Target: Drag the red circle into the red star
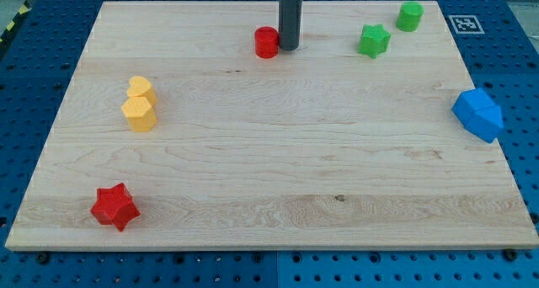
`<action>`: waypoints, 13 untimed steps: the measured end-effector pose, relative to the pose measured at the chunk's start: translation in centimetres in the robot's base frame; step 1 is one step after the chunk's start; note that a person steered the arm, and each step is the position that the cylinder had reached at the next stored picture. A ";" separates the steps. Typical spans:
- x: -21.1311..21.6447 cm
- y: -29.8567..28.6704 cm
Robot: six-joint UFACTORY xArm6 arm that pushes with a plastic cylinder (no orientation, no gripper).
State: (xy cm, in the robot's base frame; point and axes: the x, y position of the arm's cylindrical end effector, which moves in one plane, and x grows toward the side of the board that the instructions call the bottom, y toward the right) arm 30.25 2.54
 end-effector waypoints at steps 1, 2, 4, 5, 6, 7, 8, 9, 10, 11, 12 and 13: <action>-2.0 -0.9; -2.7 -3.7; 1.5 -5.9; 0.5 -7.9; 1.8 -9.4; 6.4 -8.9; 10.5 -8.4; 10.6 -8.4; 7.5 -8.1; 7.0 -5.4; 11.8 -4.7; 18.1 -4.7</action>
State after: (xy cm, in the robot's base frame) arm 48.39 -2.20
